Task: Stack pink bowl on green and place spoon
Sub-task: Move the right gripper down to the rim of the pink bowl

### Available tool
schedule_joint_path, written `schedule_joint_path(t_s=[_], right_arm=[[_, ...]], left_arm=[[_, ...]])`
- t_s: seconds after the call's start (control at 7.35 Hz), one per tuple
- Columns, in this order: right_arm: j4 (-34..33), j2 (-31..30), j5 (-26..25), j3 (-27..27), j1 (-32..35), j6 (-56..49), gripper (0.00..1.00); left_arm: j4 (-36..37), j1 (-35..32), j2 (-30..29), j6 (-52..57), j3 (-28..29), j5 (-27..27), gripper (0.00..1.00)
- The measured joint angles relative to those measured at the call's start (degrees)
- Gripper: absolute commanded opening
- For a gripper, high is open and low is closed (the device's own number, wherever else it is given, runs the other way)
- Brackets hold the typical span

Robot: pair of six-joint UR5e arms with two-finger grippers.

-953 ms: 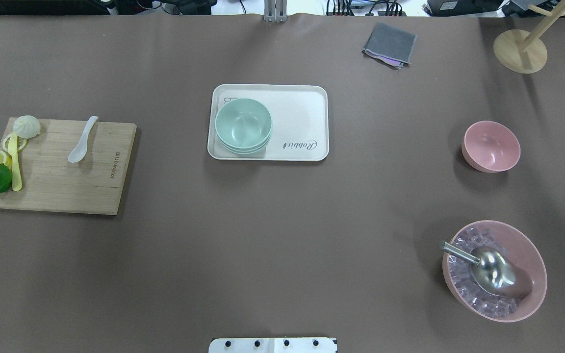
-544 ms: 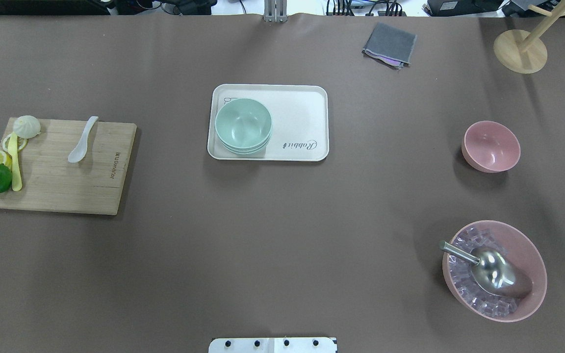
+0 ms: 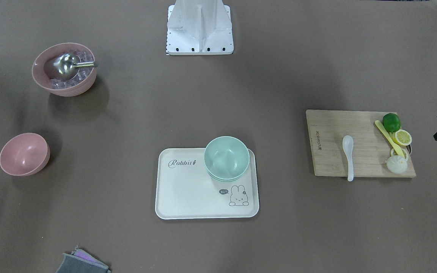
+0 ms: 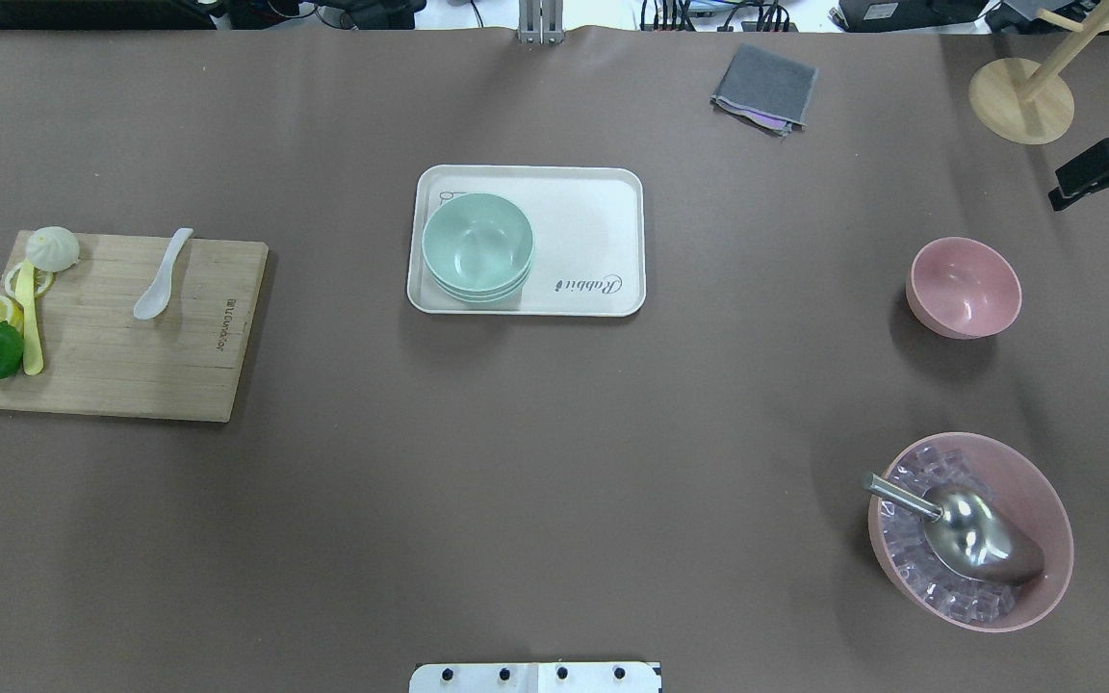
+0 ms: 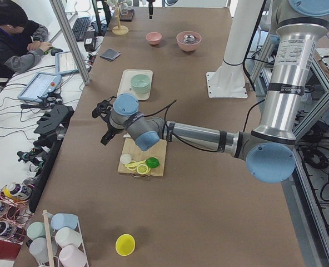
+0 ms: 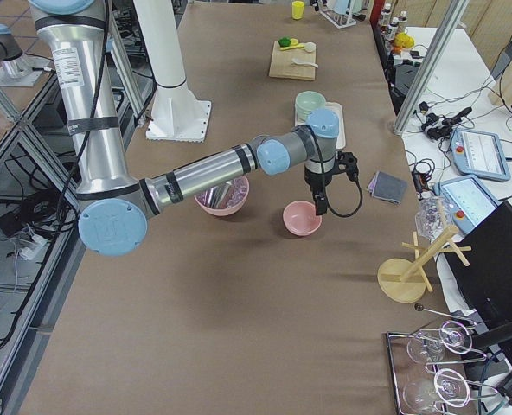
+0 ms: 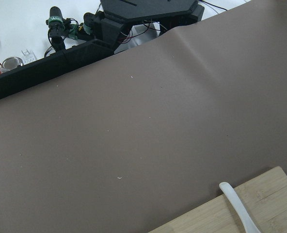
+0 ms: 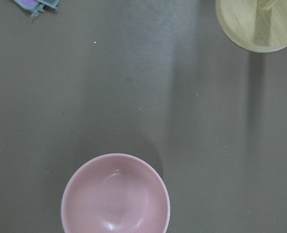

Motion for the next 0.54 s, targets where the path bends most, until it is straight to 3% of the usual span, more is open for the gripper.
schedule_joint_path(t_s=[0.27, 0.54], right_arm=[[20.2, -2.5, -2.6, -9.3, -3.9, 11.2, 0.91], [31.9, -3.5, -4.1, -15.0, -6.6, 19.4, 0.73]], left_arm=[[-0.1, 0.2, 0.1, 0.0, 0.0, -0.1, 0.98], [-0.2, 0.2, 0.2, 0.0, 0.0, -0.3, 0.98]])
